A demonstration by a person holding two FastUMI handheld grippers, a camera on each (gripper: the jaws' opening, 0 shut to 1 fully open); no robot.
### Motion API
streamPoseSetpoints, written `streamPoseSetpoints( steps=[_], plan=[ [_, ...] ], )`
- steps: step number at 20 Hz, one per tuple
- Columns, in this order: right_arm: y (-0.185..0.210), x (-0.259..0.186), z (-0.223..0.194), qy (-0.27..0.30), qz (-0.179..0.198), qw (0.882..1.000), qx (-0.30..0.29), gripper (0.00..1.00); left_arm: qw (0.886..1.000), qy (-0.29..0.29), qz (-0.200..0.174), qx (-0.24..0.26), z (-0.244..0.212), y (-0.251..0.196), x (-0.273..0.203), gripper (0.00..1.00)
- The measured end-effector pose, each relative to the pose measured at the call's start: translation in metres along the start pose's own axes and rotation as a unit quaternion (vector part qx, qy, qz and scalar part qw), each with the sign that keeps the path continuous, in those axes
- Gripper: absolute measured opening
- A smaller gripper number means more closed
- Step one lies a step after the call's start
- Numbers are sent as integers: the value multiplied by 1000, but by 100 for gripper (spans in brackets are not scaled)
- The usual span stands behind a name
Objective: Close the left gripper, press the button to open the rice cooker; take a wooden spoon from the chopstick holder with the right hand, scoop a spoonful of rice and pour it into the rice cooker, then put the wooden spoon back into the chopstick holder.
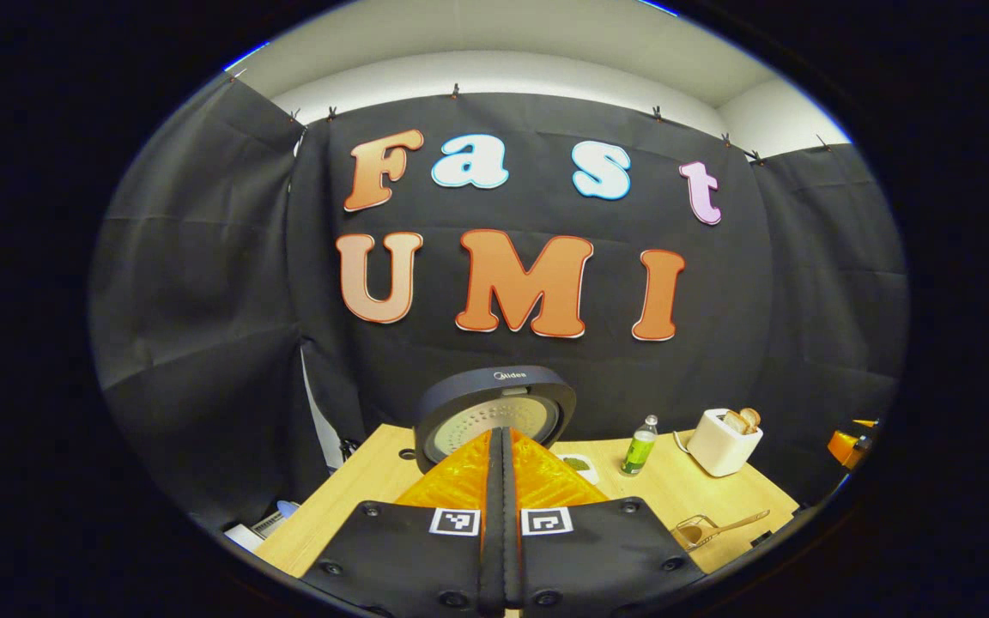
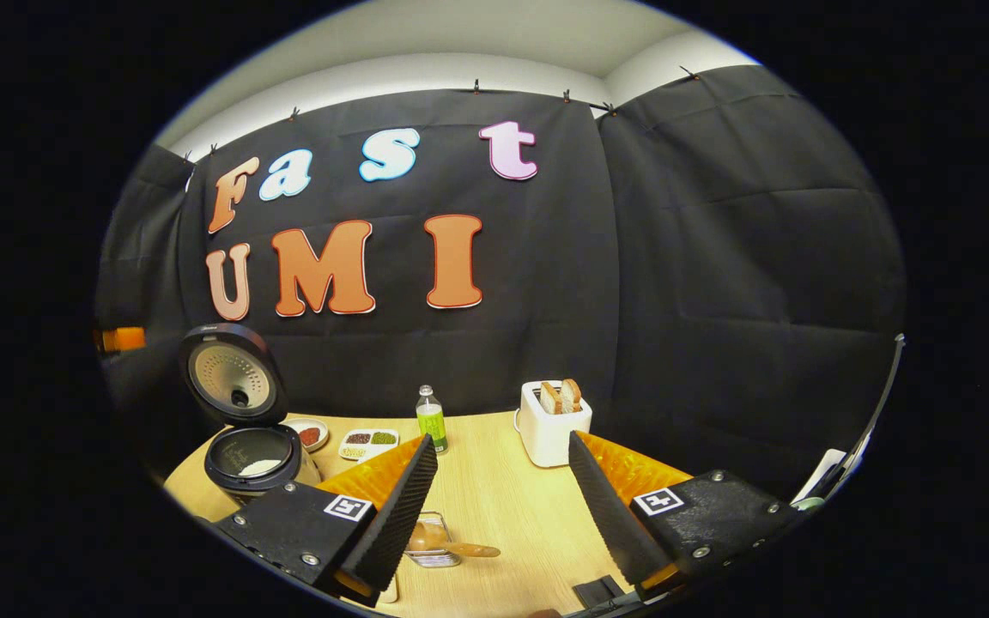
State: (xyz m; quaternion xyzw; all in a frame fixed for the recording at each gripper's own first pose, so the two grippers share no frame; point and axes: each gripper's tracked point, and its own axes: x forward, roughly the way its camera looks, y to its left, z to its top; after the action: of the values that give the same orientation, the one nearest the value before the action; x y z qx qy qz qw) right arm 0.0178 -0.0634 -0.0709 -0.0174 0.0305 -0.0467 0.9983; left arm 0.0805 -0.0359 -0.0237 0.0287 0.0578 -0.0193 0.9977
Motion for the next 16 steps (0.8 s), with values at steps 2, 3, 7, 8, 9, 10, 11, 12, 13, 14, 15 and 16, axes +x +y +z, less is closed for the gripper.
streamPoseSetpoints(
  steps=[2,3,7,8,9,10,11,12,13,14,15,16],
  plan=[
    [4,2,-10,-5,6,1000,6,95,1000,-12,13,12,12,12,-9,4],
    [5,4,-16,-9,9,1000,11,95,999,-17,22,17,17,17,-15,4],
    [5,10,-47,-7,6,1000,25,95,999,-26,36,6,28,31,-29,5],
    [6,10,-55,-6,6,1000,30,95,999,-28,41,5,31,38,-32,7],
    [6,10,-61,-5,5,999,38,95,998,-31,45,4,33,43,-37,7],
    [8,12,-70,-3,6,999,49,95,998,-31,46,4,34,45,-40,19],
    [9,13,-77,-4,6,998,61,95,999,-32,42,5,35,47,-42,31],
    [9,15,-85,-3,4,997,74,95,998,-34,43,8,36,49,-46,43],
    [10,16,-94,0,3,996,86,95,998,-35,47,11,38,54,-49,43],
    [12,17,-103,7,1,995,97,95,998,-36,48,15,38,58,-52,51],
    [14,18,-112,13,-1,994,108,95,998,-39,51,18,40,62,-54,58],
    [15,20,-122,22,-5,993,118,95,997,-42,57,19,41,68,-58,65]
  ],
)
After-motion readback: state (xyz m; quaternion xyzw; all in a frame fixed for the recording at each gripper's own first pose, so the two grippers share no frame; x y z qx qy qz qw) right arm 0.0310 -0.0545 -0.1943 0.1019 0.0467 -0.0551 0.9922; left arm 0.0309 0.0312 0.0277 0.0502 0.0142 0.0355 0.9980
